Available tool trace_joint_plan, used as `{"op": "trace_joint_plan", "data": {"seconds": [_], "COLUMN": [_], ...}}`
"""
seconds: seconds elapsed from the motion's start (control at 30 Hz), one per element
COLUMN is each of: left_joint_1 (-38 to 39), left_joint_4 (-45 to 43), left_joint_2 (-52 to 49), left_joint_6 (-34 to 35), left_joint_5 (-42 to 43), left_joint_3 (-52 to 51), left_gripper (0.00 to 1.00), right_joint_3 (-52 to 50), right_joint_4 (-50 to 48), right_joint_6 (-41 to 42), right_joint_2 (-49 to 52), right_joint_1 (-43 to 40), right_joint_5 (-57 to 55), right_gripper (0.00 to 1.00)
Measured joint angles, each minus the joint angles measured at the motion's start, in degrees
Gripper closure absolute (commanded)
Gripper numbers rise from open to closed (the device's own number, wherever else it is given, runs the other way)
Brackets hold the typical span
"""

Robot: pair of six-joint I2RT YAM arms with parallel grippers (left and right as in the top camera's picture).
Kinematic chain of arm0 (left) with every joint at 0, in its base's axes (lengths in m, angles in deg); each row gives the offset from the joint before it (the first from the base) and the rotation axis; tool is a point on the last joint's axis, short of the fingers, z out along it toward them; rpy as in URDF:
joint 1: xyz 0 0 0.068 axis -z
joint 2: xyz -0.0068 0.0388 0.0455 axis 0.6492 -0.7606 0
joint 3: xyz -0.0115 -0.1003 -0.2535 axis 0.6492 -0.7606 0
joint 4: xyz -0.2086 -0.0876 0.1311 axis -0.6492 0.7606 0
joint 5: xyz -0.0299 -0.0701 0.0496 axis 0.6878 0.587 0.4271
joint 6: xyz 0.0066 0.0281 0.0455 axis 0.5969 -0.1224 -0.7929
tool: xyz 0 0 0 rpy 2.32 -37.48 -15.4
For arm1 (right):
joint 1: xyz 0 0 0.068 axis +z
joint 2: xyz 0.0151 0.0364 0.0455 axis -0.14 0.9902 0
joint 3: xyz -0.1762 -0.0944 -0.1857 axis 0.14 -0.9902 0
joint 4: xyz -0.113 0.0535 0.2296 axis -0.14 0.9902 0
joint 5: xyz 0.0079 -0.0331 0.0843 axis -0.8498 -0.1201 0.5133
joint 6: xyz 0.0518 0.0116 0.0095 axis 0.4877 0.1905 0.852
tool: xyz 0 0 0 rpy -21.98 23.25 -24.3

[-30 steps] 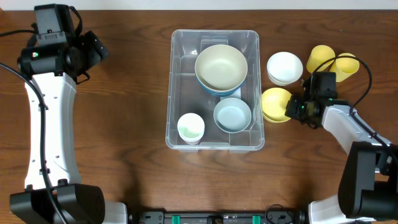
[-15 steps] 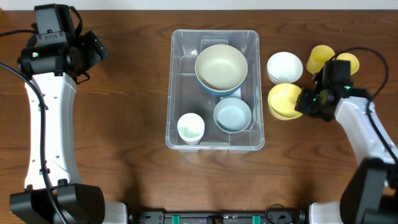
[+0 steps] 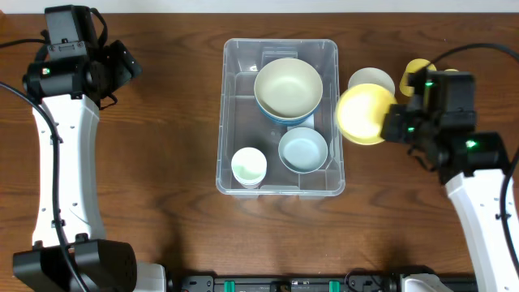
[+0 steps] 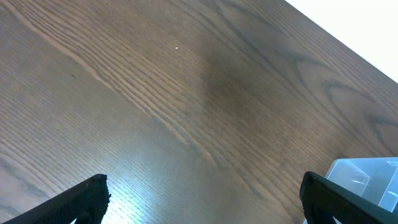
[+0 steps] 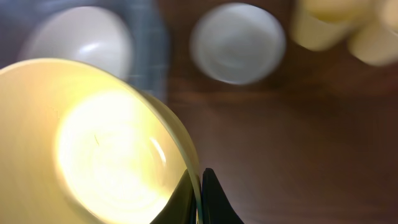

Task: Pack container
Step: 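Carry the yellow bowl over the grey bowl and lower it, then open the right gripper and retract toward the white bowl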

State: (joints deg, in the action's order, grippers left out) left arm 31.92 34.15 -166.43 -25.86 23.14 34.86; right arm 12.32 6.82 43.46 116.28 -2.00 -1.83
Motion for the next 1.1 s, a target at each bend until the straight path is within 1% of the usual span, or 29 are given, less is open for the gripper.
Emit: {"op": "trace_joint_plan", "data": {"seconds": [0.23,0.33,0.43,0.7,0.93,1.03,1.1], "left_joint_1": [0.0,0.0,0.0,0.0,0.0,0.0,0.0], "left_joint_4": [0.0,0.0,0.0,0.0,0.0,0.0,0.0], "left_joint_2": [0.0,0.0,0.0,0.0,0.0,0.0,0.0], "left_joint_6": [0.0,0.0,-0.02,-0.02,0.0,0.0,-0.02], "left_joint_5": [0.0,0.0,0.0,0.0,0.0,0.0,-0.02], "left_joint_3": [0.0,0.0,0.0,0.0,0.0,0.0,0.0], "left_gripper": [0.02,0.02,0.02,0.02,0.02,0.02,0.02], "right_joint_3": [0.63,0.66,0.66,0.66,0.66,0.66,0.66], "right_joint_4": [-3.39,-3.93,-4.17,-4.2,-3.85,-3.17,-3.17], "right_joint_6": [0.83,1.22,1.38,1.73,1.77,1.95,2.29], "right_joint_2": [1.07,3.56,7.04,15.58,17.14,17.16,17.16], "right_joint_1": [14.47,18.97,21.46,23.3,23.21,23.06,23.02], "right_joint_5": [-3.39,-6.21,-8.15,-9.92,-11.06,-11.43,-11.78], "right_gripper": [0.99,0.99,0.99,0.99,0.98,0.85,0.84]}}
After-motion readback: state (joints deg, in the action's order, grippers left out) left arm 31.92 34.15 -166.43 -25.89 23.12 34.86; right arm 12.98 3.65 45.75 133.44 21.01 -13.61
